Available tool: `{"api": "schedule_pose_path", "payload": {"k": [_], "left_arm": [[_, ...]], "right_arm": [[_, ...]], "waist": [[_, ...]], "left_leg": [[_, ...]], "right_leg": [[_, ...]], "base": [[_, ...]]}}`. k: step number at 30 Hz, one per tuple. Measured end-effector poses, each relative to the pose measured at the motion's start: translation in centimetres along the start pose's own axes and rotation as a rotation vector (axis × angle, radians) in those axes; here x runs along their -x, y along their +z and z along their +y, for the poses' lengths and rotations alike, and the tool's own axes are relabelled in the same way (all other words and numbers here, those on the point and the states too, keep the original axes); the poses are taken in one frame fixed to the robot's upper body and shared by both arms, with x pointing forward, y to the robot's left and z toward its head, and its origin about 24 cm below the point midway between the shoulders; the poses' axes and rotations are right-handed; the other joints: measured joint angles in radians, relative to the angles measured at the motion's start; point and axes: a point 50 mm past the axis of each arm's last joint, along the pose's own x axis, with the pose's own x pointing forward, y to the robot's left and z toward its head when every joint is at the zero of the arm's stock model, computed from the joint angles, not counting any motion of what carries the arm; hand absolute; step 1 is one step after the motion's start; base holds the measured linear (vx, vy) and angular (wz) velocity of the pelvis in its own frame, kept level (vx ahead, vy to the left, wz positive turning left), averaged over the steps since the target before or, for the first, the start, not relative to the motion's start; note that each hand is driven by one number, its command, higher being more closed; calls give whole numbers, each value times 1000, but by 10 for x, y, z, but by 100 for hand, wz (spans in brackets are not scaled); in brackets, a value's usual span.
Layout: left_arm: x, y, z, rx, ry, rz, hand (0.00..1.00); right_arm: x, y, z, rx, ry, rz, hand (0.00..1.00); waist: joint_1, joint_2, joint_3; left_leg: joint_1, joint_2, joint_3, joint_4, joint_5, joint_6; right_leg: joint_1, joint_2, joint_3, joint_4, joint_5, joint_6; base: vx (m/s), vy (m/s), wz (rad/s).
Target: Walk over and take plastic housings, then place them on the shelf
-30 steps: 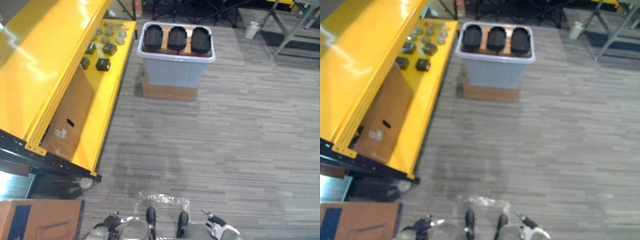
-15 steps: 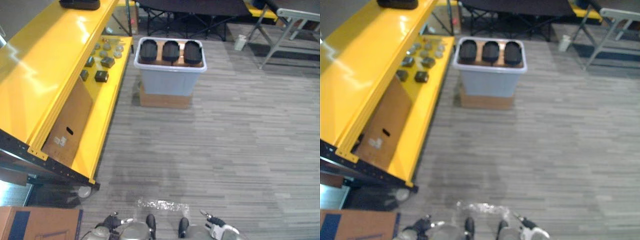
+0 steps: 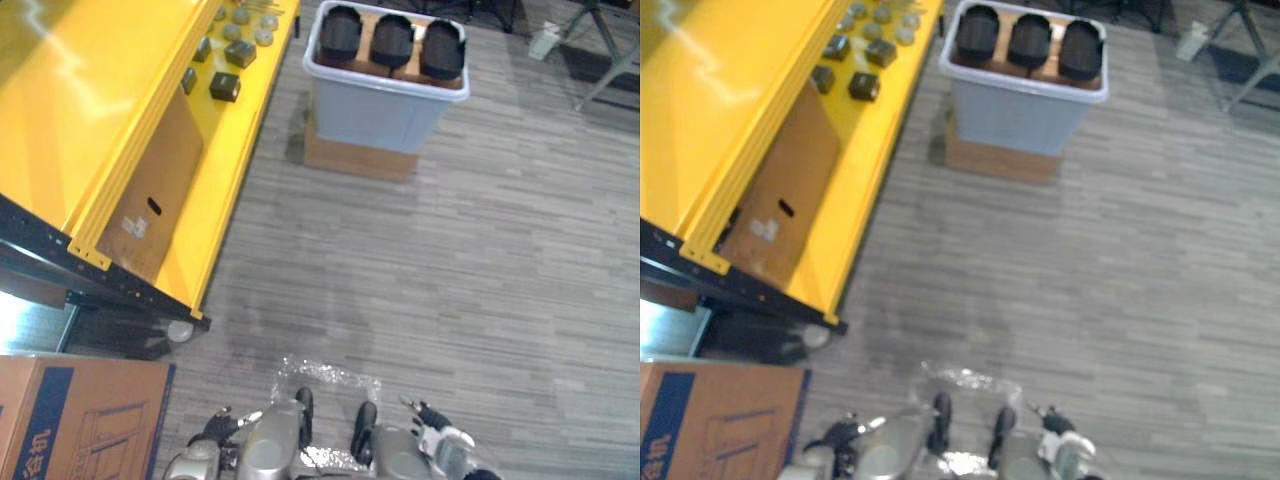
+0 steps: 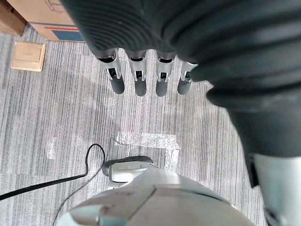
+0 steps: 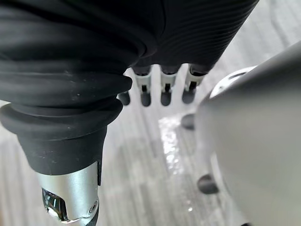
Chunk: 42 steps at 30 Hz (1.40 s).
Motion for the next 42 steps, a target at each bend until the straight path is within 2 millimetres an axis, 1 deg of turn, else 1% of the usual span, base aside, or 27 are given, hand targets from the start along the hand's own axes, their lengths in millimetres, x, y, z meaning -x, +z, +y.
{"api": "schedule_pose_path", "payload": {"k": [4, 10, 12, 13, 15, 16, 19, 20, 21, 22, 24, 25, 26, 27, 28, 29, 30, 31, 32, 33, 36, 37, 38, 39, 40, 41, 42], "left_arm": [[0, 2, 0, 27, 2, -18, 0], [2, -4, 1, 75, 5, -25, 0], [2, -7, 1, 86, 10, -18, 0], [2, -8, 2, 91, 17, -13, 0], [3, -12, 4, 95, 24, -3, 0], [3, -13, 5, 105, 30, 0, 0], [3, -12, 6, 131, 36, -3, 0], [2, -10, 6, 148, 38, -8, 0], [1, -3, 5, 157, 35, -26, 0], [1, 0, 4, 165, 34, -37, 0], [2, 7, -1, 216, 21, -68, 0], [2, 9, -11, 235, 2, -69, 0], [3, 8, -28, 265, -24, -55, 0], [5, 4, -42, 295, -38, -33, 0], [6, 3, -51, 333, -53, -24, 0], [8, 4, -60, 370, -64, -19, 0], [8, 3, -59, 420, -46, -6, 0], [7, 0, -57, 445, -33, 6, 0], [7, -3, -54, 466, -15, 20, 0], [8, -9, -50, 500, 3, 34, 0], [8, -11, -38, 574, 45, 27, 0], [9, -15, -29, 597, 72, 16, 0], [9, -17, -25, 610, 80, 14, 0], [11, -18, -14, 628, 106, -18, 0], [12, -22, -11, 618, 112, -20, 0], [15, -34, -8, 576, 120, -7, 0], [17, -47, -2, 546, 135, 28, 0]], "right_arm": [[0, -1, 7, 25, 31, 0, 0], [2, -11, 3, 16, 28, 44, 0], [3, -13, -2, -33, 10, 47, 0], [4, -10, -4, -64, -6, 19, 0], [7, -16, -10, -105, -19, 37, 0], [11, -32, -16, -147, -28, 88, 0], [17, -46, -30, -250, -52, 127, 0], [18, -48, -31, -275, -53, 132, 0], [19, -49, -32, -285, -56, 136, 0], [19, -49, -31, -281, -51, 140, 0], [20, -54, -33, -293, -46, 158, 0], [21, -54, -37, -304, -60, 161, 0], [23, -55, -44, -297, -85, 164, 0], [25, -57, -50, -293, -116, 170, 0], [26, -56, -53, -290, -127, 169, 0], [27, -55, -59, -292, -156, 167, 0], [27, -54, -63, -291, -176, 160, 0], [28, -55, -64, -287, -187, 156, 0], [28, -53, -65, -272, -192, 140, 0], [27, -49, -64, -250, -189, 113, 0], [20, -35, -50, -150, -137, 52, 0], [15, -25, -36, -100, -87, 19, 0], [13, -19, -30, -84, -68, 1, 0], [12, -11, -24, -59, -45, -43, 0], [12, -6, -22, -56, -39, -64, 0], [11, 0, -20, -45, -29, -93, 0], [9, 6, -9, -32, 5, -104, 0]], "waist": [[8, -6, 9], [10, -10, 7], [9, -12, 6], [6, -9, 8], [2, -10, 3], [3, -17, -15], [-2, -7, -44], [-1, -3, -47], [-9, -1, -54], [-10, -1, -55], [-20, -4, -71], [-29, 14, -82], [-45, 45, -117], [-59, 57, -155], [-61, 70, -157], [-69, 93, -162], [-79, 111, -163], [-80, 112, -160], [-79, 122, -159], [-79, 127, -157], [-59, 115, -151], [-39, 90, -135], [-32, 74, -126], [-10, 50, -111], [-3, 49, -111], [13, 55, -114], [16, 22, -111]], "left_leg": [[-1, 22, 16, 34, -28, -4], [3, 51, 31, 78, -62, -6], [13, 65, 47, 112, -106, 13], [28, 84, 58, 134, -128, 20], [70, 103, 64, 143, -149, 7], [89, 119, 63, 143, -160, 0], [103, 165, 35, 152, -185, -31], [112, 183, 27, 154, -197, -52], [119, 195, 10, 155, -213, -73], [129, 197, 7, 156, -221, -82], [155, 197, -9, 164, -259, -107], [168, 205, -24, 164, -276, -118], [180, 221, -42, 143, -287, -136], [190, 220, -45, 145, -282, -144], [179, 226, -43, 183, -268, -141], [139, 246, -43, 309, -220, -158], [104, 268, -43, 432, -134, -184], [82, 278, -45, 491, -74, -198], [53, 293, -46, 577, -42, -207], [11, 299, -39, 642, -49, -198], [-95, 281, 0, 562, -63, -173], [-137, 254, 22, 415, -67, -157], [-142, 239, 29, 347, -62, -157], [-147, 222, 47, 201, -19, -158], [-138, 218, 50, 125, 26, -159], [-126, 228, 69, 40, 179, -137], [-108, 212, 96, 80, 142, -117]], "right_leg": [[-6, 16, 21, 22, -8, -6], [-7, 34, 33, 54, -29, -9], [-42, 32, 50, 159, -55, -11], [-101, 25, 50, 307, -50, -20], [-144, 16, 44, 402, -61, -23], [-145, 18, 41, 361, -70, -16], [-148, 42, 43, 167, -50, 12], [-156, 48, 44, 101, -33, 26], [-175, 47, 43, 58, 12, 24], [-179, 47, 44, 53, 26, 26], [-183, 33, 50, 56, 83, 7], [-186, 37, 44, 109, 102, -18], [-211, 37, 29, 195, 33, -36], [-229, 28, 11, 258, -43, -45], [-229, 26, 7, 286, -67, -54], [-219, 23, -7, 329, -101, -77], [-178, 29, -14, 335, -130, -89], [-151, 34, -16, 323, -139, -95], [-105, 41, -18, 295, -146, -102], [-43, 48, -18, 243, -146, -103], [46, 43, -15, 142, -145, -101], [94, 19, -7, 96, -149, -87], [120, 5, -4, 80, -153, -76], [162, -24, -1, 71, -170, -49], [177, -30, 1, 71, -180, -40], [211, -37, 18, 84, -216, -3], [234, -64, 46, 92, -228, 2]], "base": [[-37, 6, -18], [2, -19, -11], [41, -8, -34], [38, -11, -37], [129, -59, -23], [187, -103, -4], [271, -146, 10], [276, -180, 13], [270, -200, 16], [342, -286, 28], [290, -284, 27], [340, -325, 36], [444, -353, 47], [409, -241, 38], [448, -237, 27], [459, -231, 10], [444, -235, 6], [425, -187, 0], [388, -131, -3], [493, -114, -2], [319, 4, -7], [249, 80, -10], [318, 119, -12], [328, 131, -6], [335, 149, -18], [462, 235, -22], [403, 230, -22]]}}
